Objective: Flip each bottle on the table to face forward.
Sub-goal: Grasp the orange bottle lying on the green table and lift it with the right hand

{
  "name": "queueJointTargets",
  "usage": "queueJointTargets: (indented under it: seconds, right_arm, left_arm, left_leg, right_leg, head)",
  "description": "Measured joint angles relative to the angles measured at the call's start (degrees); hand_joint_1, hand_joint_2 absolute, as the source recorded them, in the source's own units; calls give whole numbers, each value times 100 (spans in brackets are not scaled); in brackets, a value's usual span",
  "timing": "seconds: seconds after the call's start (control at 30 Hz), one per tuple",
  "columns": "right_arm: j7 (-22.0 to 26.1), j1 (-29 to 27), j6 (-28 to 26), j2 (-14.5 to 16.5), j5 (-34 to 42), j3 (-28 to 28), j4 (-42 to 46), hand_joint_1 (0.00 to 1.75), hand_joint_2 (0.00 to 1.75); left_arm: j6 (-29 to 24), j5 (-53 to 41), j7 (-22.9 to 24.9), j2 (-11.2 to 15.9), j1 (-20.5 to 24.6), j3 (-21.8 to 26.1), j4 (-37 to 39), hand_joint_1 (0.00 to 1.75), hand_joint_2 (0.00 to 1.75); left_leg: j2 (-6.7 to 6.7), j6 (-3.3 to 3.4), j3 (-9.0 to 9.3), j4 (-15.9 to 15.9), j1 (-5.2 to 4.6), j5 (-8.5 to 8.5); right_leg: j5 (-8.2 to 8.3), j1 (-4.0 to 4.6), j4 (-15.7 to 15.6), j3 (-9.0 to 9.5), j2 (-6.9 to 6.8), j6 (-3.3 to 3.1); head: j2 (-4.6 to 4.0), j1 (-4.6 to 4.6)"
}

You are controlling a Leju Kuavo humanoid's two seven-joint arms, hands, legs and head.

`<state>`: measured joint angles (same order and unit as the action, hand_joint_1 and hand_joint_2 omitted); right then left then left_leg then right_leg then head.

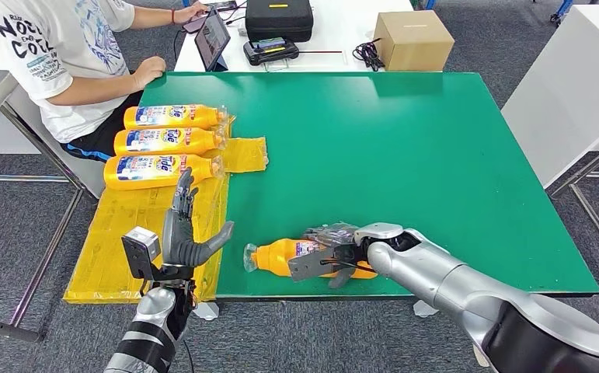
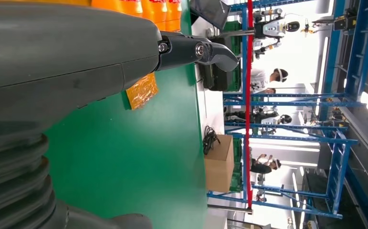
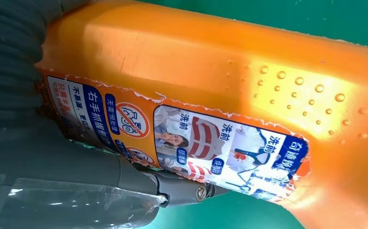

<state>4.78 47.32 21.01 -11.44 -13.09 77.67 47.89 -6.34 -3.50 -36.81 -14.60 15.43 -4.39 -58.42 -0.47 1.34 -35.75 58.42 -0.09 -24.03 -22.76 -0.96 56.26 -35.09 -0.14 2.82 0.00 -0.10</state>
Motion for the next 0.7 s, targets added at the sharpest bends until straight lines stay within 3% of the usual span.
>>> queueJointTargets:
  seconds: [0.13,0.17,0.5,0.7]
  right_arm:
    - [1,-3,-25,42,-77,-28,-51,167,175]
    - [1,-8,-53,50,-101,-39,-59,175,175]
    - [-19,-203,-786,145,-344,-352,-144,175,175]
    - [-289,-956,-2192,204,-992,-1279,143,175,175]
  left_arm:
    - [1,3,7,0,-10,2,0,0,175]
    - [1,4,8,0,-15,2,0,0,175]
    - [-25,6,16,0,-61,5,-6,0,175]
    - [-84,-22,54,0,-275,57,-214,0,175]
  left_leg:
    - [0,0,2,0,0,0]
    - [0,0,3,0,0,0]
    - [-6,0,3,0,0,0]
    - [-14,2,-4,0,0,-3]
  right_leg:
    - [1,0,0,2,2,2]
    - [1,0,0,2,2,2]
    - [1,-1,0,6,1,2]
    - [-2,-1,0,5,-1,5]
  head:
    - [0,-1]
    - [0,-1]
    - [0,0]
    - [0,1]
